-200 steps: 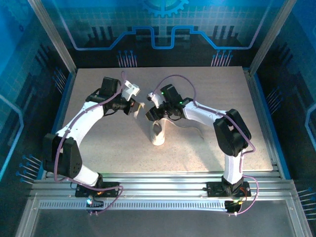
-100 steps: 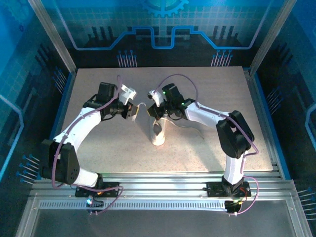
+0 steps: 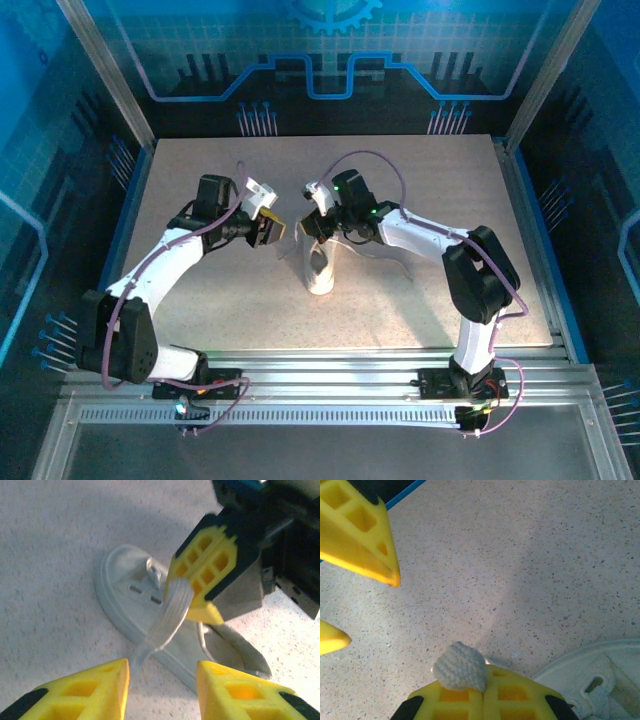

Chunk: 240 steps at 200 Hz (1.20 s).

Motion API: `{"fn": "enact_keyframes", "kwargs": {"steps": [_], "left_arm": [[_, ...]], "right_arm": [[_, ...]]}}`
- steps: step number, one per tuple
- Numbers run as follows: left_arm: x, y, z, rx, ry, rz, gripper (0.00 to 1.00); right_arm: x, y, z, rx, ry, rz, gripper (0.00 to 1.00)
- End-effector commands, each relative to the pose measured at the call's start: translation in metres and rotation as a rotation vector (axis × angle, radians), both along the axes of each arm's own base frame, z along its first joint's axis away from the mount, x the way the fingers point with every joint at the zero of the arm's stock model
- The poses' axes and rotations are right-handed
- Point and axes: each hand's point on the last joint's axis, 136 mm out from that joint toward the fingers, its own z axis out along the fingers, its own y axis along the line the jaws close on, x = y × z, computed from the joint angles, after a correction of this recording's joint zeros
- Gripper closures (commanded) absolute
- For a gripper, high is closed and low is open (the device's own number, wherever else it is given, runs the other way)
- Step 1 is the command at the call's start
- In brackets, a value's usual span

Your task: Tie the shoes

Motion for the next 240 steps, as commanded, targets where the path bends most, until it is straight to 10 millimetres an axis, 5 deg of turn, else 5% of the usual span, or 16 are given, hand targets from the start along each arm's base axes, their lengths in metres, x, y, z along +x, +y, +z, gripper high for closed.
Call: {"fn": "enact_keyframes", "kwargs": {"steps": [1, 78, 142, 191, 204, 218, 223, 240], "left_arm": [[0.004, -0.023, 0.005, -0.012, -0.156, -0.13, 0.59], [0.034, -0.067, -0.021, 0.023, -0.215, -0.178, 0.66], [0.046, -0.065, -0.025, 0.069, -0.253, -0.132, 0.72], [0.048, -0.067, -0.027, 0.064, -0.254, -0.133, 0.67], [0.047, -0.071, -0.025, 0.058, -0.261, -0.145, 0.73], [0.044, -0.075, -0.023, 0.045, -0.264, -0.162, 0.92], [0.043, -0.076, -0.023, 0.042, -0.263, -0.165, 1.0], [0.042, -0.078, -0.023, 0.027, -0.24, -0.166, 1.0]], "right_arm": [[0.001, -0.008, 0.018, 0.041, 0.001, -0.017, 1.0], [0.005, -0.032, 0.013, 0.039, 0.062, -0.055, 1.0], [0.006, -0.036, 0.014, 0.034, 0.062, -0.047, 1.0], [0.004, -0.035, 0.014, 0.036, 0.064, -0.036, 1.0], [0.004, -0.035, 0.015, 0.035, 0.065, -0.036, 1.0], [0.004, -0.036, 0.016, 0.031, 0.068, -0.041, 1.0], [0.004, -0.037, 0.017, 0.031, 0.069, -0.044, 0.93], [0.001, -0.043, 0.027, 0.072, 0.096, -0.047, 0.61]]}}
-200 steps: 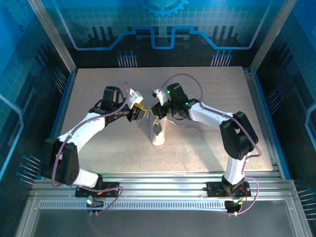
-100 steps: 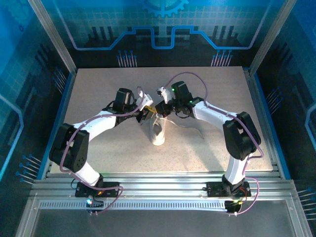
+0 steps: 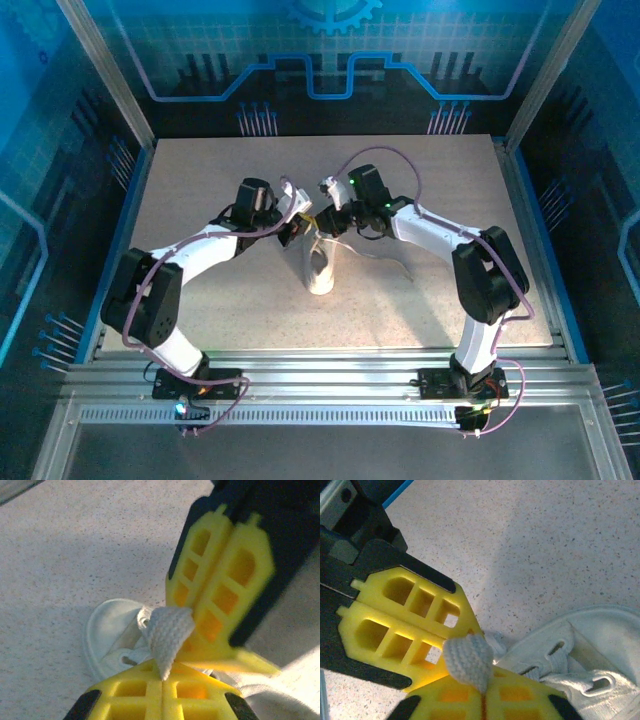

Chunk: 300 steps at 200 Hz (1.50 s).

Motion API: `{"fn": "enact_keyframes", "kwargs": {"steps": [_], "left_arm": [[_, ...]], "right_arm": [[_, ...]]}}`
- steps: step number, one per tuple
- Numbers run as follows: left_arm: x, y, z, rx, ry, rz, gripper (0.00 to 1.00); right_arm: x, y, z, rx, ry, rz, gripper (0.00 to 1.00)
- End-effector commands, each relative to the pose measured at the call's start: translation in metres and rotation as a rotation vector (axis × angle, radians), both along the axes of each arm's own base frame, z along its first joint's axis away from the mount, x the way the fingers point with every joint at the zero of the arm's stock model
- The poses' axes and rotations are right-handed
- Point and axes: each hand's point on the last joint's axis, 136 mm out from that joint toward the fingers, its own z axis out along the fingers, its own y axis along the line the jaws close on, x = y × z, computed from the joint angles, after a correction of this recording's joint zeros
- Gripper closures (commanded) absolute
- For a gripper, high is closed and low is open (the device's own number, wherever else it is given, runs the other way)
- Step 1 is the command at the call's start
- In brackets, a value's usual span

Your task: Tie the shoes

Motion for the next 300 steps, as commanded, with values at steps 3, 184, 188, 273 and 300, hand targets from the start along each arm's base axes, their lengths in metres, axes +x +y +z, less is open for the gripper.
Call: {"fn": "enact_keyframes", "kwargs": {"steps": [3, 184, 188, 273, 300], "left_arm": [[0.004, -0.013, 0.016, -0.039, -0.025, -0.038, 1.0], [-0.004, -0.022, 0.026, -0.112, 0.038, -0.071, 1.0], [-0.004, -0.022, 0.026, -0.112, 0.039, -0.072, 1.0], [-0.027, -0.026, 0.015, -0.105, 0.05, -0.098, 1.0], [-0.034, -0.027, 0.013, -0.116, 0.03, -0.091, 1.0]], "right_arm": [[-0.008, -0.011, 0.031, 0.076, 0.016, 0.012, 0.58], [-0.088, -0.229, -0.141, -0.865, 0.583, -0.496, 0.53], [-0.087, -0.228, -0.143, -0.868, 0.585, -0.493, 0.59], [0.023, -0.114, -0.042, -0.512, 0.32, -0.371, 1.0], [0.054, -0.022, 0.008, -0.289, 0.251, -0.223, 1.0]]}}
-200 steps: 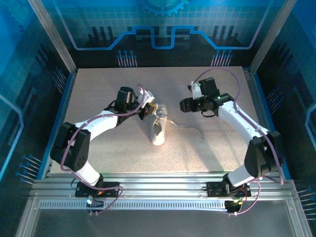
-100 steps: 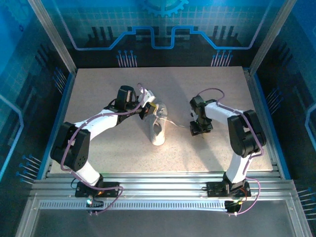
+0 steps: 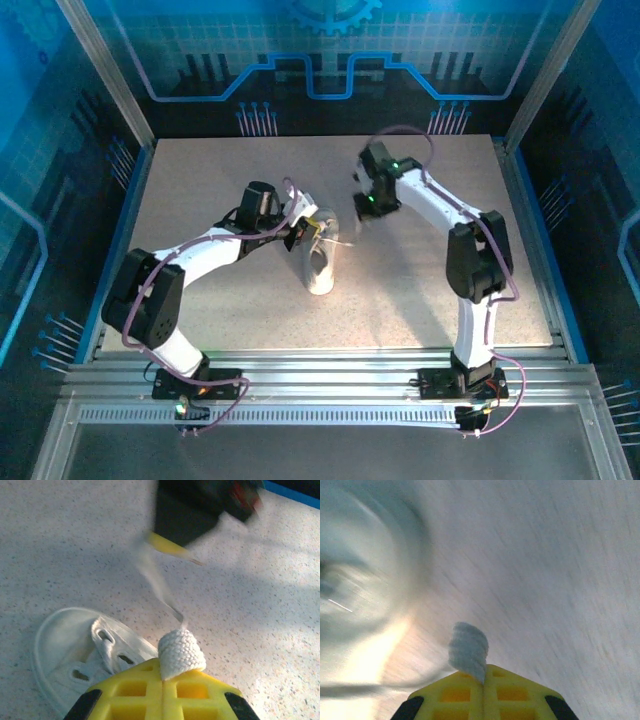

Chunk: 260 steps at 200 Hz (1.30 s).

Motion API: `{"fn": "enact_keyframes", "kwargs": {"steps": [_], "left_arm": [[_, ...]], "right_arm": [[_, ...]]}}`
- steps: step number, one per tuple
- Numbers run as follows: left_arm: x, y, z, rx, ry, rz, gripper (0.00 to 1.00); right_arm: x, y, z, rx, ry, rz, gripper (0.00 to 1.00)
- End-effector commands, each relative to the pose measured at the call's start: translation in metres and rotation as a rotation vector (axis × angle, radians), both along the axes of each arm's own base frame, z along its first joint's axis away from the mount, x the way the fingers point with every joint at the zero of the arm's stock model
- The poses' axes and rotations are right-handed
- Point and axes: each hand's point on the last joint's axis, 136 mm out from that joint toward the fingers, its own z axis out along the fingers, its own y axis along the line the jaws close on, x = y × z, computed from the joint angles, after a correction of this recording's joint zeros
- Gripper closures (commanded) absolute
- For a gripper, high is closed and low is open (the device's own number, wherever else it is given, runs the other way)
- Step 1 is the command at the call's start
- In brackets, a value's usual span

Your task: Tie the shoes

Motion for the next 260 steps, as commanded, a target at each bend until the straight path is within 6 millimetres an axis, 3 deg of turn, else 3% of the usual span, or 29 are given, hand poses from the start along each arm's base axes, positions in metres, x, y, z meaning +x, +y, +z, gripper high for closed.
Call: {"fn": "enact_keyframes", "kwargs": {"steps": [1, 16, 29, 50, 67, 96, 135, 158, 180, 220, 260], "left_arm": [[-0.012, -0.004, 0.013, -0.036, -0.049, -0.028, 1.0], [-0.015, -0.003, 0.012, -0.043, -0.061, -0.018, 1.0], [-0.017, -0.003, 0.012, -0.054, -0.063, -0.006, 1.0], [-0.019, -0.003, 0.01, -0.074, -0.053, 0.0, 1.0], [-0.02, -0.004, 0.008, -0.083, -0.041, -0.001, 1.0], [-0.018, -0.006, 0.006, -0.09, -0.027, 0.0, 1.0], [-0.011, -0.007, 0.011, -0.093, -0.015, 0.01, 1.0], [-0.006, -0.005, 0.013, -0.097, 0.001, 0.014, 1.0], [-0.001, -0.001, 0.018, -0.123, 0.024, 0.02, 1.0], [0.005, 0.004, 0.022, -0.153, 0.055, 0.035, 1.0], [0.008, 0.009, 0.023, -0.154, 0.061, 0.051, 1.0]], "right_arm": [[0.005, 0.086, 0.036, 0.218, -0.018, 0.166, 1.0], [0.008, 0.128, 0.048, 0.33, -0.008, 0.226, 1.0], [0.0, 0.156, 0.044, 0.395, 0.033, 0.274, 1.0], [-0.018, 0.178, 0.025, 0.459, 0.114, 0.305, 0.94], [-0.026, 0.182, 0.021, 0.499, 0.142, 0.307, 0.86], [-0.022, 0.171, 0.046, 0.561, 0.091, 0.286, 0.56], [-0.01, 0.13, 0.098, 0.643, -0.019, 0.227, 0.45], [-0.012, 0.108, 0.118, 0.655, -0.068, 0.209, 0.43], [-0.025, 0.099, 0.119, 0.66, -0.071, 0.218, 0.42], [-0.051, 0.092, 0.092, 0.683, -0.017, 0.175, 0.42], [-0.058, 0.095, 0.076, 0.679, 0.02, 0.14, 0.42]]}}
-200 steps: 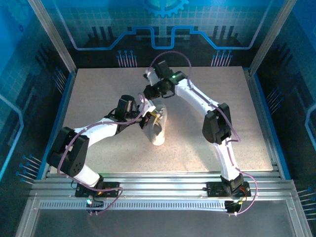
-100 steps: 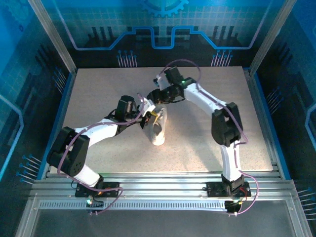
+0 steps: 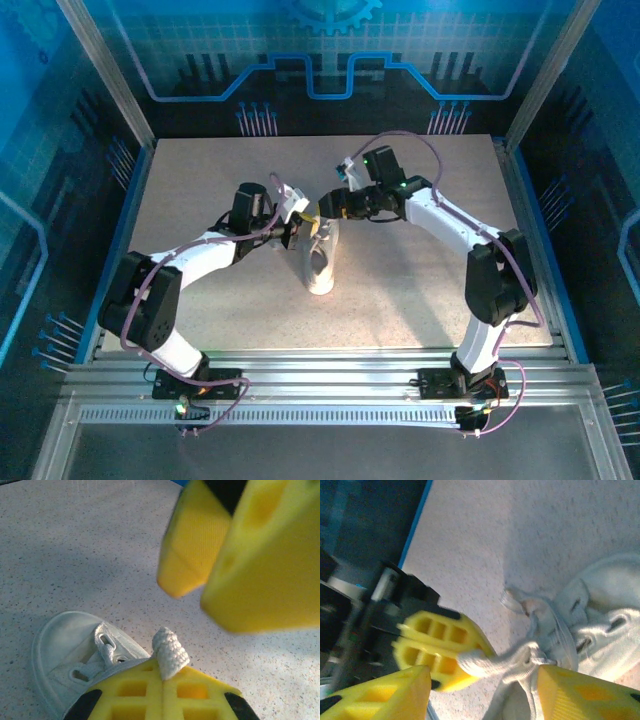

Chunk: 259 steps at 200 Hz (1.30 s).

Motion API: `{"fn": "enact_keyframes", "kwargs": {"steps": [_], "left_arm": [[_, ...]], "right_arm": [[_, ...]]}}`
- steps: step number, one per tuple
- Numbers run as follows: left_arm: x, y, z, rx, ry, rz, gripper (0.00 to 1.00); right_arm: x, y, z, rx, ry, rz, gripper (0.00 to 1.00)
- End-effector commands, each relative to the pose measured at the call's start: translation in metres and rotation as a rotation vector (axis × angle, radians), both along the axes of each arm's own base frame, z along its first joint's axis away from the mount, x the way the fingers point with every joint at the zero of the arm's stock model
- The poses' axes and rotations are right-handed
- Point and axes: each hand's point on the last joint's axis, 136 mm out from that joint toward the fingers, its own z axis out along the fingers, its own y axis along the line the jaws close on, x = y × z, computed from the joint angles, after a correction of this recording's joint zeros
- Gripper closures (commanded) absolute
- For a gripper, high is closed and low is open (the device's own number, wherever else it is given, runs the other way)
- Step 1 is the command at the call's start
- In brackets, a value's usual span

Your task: Tie the shoes

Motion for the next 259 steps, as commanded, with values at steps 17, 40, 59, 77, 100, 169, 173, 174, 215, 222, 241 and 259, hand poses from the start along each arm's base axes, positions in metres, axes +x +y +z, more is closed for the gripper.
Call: {"fn": "enact_keyframes", "kwargs": {"steps": [17, 40, 59, 77, 100, 169, 173, 174, 215, 222, 241, 259], "left_arm": [[0.001, 0.001, 0.011, -0.026, 0.012, -0.016, 1.0], [0.002, 0.001, 0.011, -0.023, 0.012, -0.017, 1.0], [0.002, 0.001, 0.013, -0.023, 0.011, -0.017, 1.0], [0.003, 0.001, 0.015, -0.024, 0.006, -0.016, 1.0], [0.004, 0.001, 0.017, -0.024, -0.002, -0.014, 1.0], [0.004, 0.0, 0.015, -0.024, -0.003, -0.018, 1.0], [0.004, 0.0, 0.014, -0.023, -0.001, -0.018, 1.0], [0.004, 0.001, 0.014, -0.023, -0.001, -0.018, 1.0], [0.004, 0.009, 0.013, 0.022, -0.023, 0.004, 0.76], [0.004, 0.015, 0.012, 0.049, -0.03, 0.02, 0.68], [0.003, 0.038, 0.01, 0.123, -0.041, 0.063, 0.61], [0.001, 0.064, 0.011, 0.19, -0.043, 0.088, 0.58]], "right_arm": [[0.001, 0.013, 0.009, 0.045, -0.008, -0.003, 0.43], [0.002, 0.018, 0.008, 0.056, 0.0, 0.002, 0.43], [0.001, 0.021, 0.004, 0.042, 0.014, 0.01, 0.45], [0.0, 0.024, -0.002, 0.02, 0.024, 0.012, 0.45], [-0.001, 0.024, -0.008, 0.012, 0.041, 0.007, 0.46], [0.002, 0.034, -0.009, 0.054, 0.069, 0.011, 0.77], [0.003, 0.035, -0.008, 0.055, 0.068, 0.012, 0.82], [0.002, 0.035, -0.008, 0.055, 0.068, 0.013, 0.83], [0.004, 0.03, -0.005, 0.02, 0.032, 0.012, 1.0], [0.004, 0.029, -0.004, 0.01, 0.025, 0.014, 1.0], [0.004, 0.026, -0.005, -0.012, 0.013, 0.019, 1.0], [0.003, 0.024, -0.007, -0.028, 0.007, 0.024, 1.0]]}}
